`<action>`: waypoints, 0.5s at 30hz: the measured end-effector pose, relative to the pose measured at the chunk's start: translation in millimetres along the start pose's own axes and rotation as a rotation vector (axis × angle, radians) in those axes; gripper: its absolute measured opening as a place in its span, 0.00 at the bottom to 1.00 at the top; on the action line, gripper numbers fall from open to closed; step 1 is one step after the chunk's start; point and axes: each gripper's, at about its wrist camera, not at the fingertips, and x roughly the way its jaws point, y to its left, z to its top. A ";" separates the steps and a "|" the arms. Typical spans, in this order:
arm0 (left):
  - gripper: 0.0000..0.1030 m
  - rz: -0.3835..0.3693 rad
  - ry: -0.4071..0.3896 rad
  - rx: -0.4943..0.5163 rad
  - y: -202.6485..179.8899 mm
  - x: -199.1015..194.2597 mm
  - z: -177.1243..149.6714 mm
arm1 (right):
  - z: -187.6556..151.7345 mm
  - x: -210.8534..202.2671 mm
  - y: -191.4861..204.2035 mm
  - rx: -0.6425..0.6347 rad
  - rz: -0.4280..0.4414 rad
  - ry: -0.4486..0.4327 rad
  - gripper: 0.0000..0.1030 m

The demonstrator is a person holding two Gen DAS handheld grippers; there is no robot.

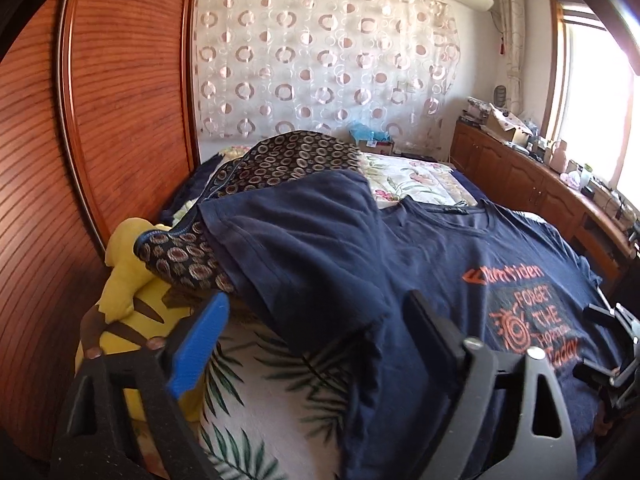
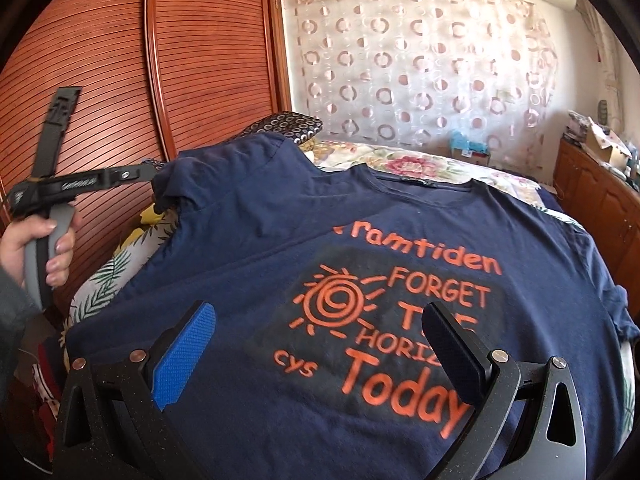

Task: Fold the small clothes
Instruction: 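Grasp the side edge of the navy T-shirt with the left gripper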

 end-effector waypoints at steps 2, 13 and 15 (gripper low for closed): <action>0.75 -0.019 0.009 -0.025 7.8 5.2 8.1 | 0.9 5.5 0.9 -0.004 0.007 -0.004 1.00; 0.59 -0.008 0.146 -0.133 42.9 54.6 26.2 | 5.9 19.0 7.6 -0.017 0.014 -0.002 1.00; 0.48 -0.019 0.159 -0.147 46.0 58.1 24.8 | 5.2 20.1 7.5 -0.014 0.017 -0.001 1.00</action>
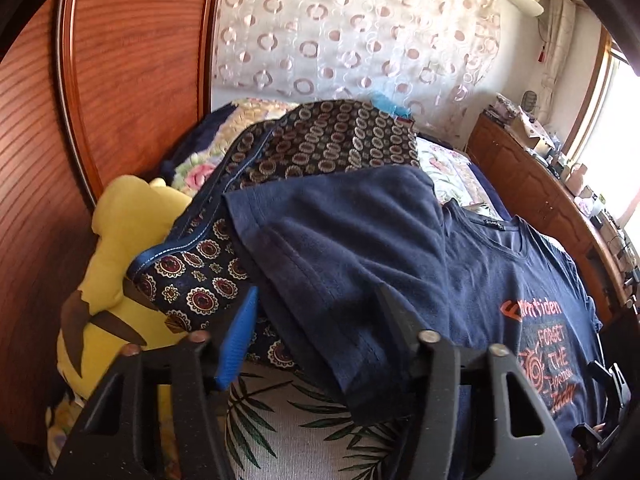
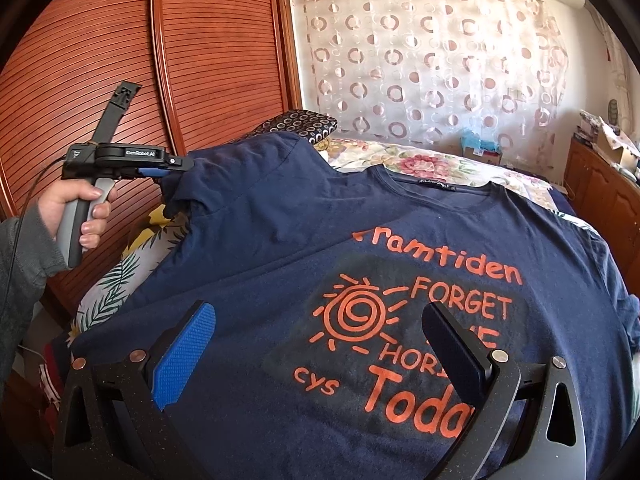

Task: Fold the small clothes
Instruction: 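Grasp the side edge of the navy T-shirt with the left gripper, then fold the held side over toward the shirt's center and open the left gripper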

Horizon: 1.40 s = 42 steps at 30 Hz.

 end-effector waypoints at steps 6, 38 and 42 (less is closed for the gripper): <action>0.12 -0.049 -0.003 0.001 3.0 -2.0 6.4 | 2.0 4.4 -2.9 0.013 -0.005 0.008 1.00; 0.76 -0.241 -0.060 0.340 -159.2 -38.8 -15.5 | -1.9 -11.0 -27.5 0.119 -0.096 -0.027 0.99; 0.76 -0.189 -0.025 0.336 -146.1 -26.8 -46.1 | 3.5 -8.5 -33.0 0.104 -0.124 -0.048 0.96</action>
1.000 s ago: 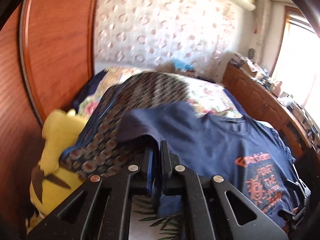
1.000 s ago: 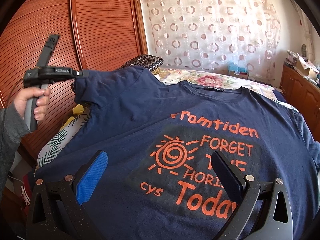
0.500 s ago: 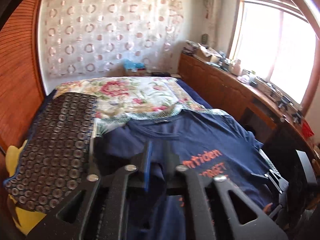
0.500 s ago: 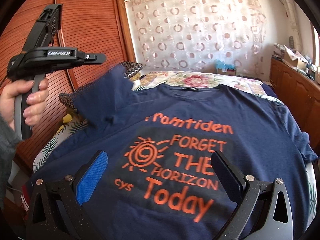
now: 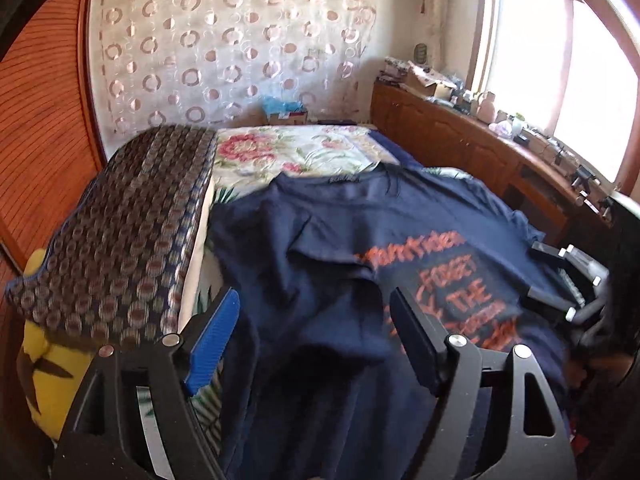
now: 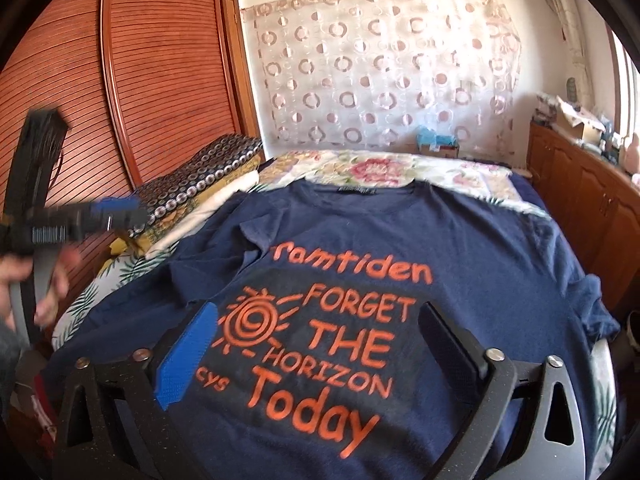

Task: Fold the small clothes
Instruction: 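Fold the held side over toward the shirt's center and open the left gripper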

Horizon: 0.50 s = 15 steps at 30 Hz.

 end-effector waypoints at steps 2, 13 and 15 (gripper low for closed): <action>0.76 0.048 0.023 0.004 4.2 7.4 -13.9 | 2.0 -0.2 1.3 -0.018 -0.018 -0.034 0.96; 0.76 0.102 0.135 -0.012 13.2 39.6 -42.8 | 11.2 18.2 11.0 -0.058 -0.044 -0.057 0.96; 0.76 0.102 0.154 -0.010 12.5 46.3 -46.8 | 12.8 21.5 9.1 -0.049 -0.009 -0.034 0.96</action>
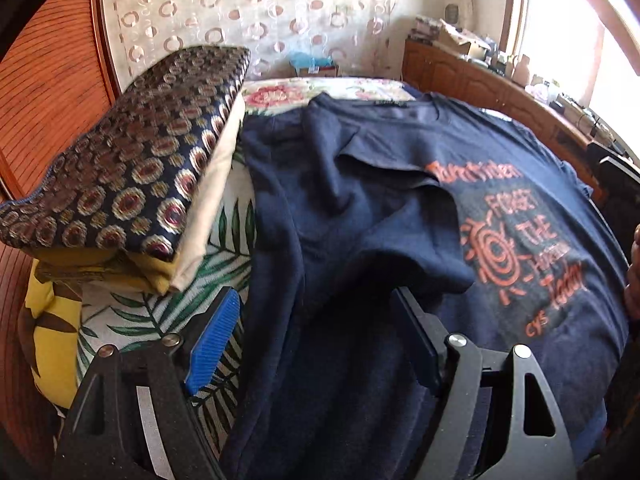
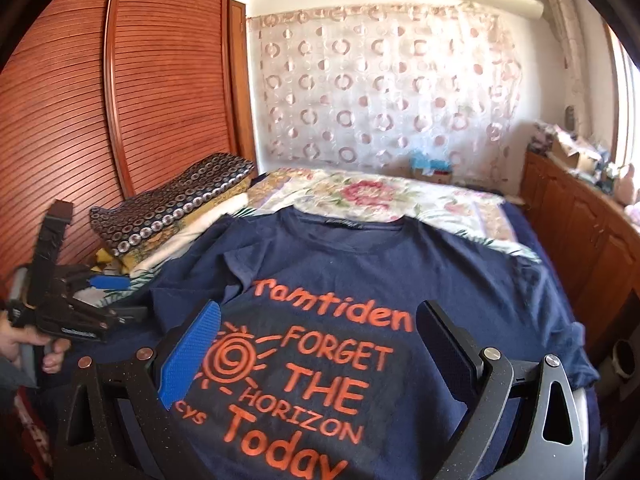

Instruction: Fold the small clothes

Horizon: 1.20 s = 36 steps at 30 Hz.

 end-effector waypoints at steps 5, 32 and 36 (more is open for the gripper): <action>0.77 0.004 0.020 -0.004 -1.2 5.3 -7.3 | 12.1 25.7 -8.8 0.026 0.085 0.064 0.96; 0.83 -0.006 0.023 0.000 2.6 11.9 1.4 | 48.8 220.3 48.5 -0.271 0.134 0.349 0.58; 0.83 -0.006 0.023 0.000 3.1 12.1 1.8 | 53.8 232.6 34.8 -0.241 0.076 0.339 0.52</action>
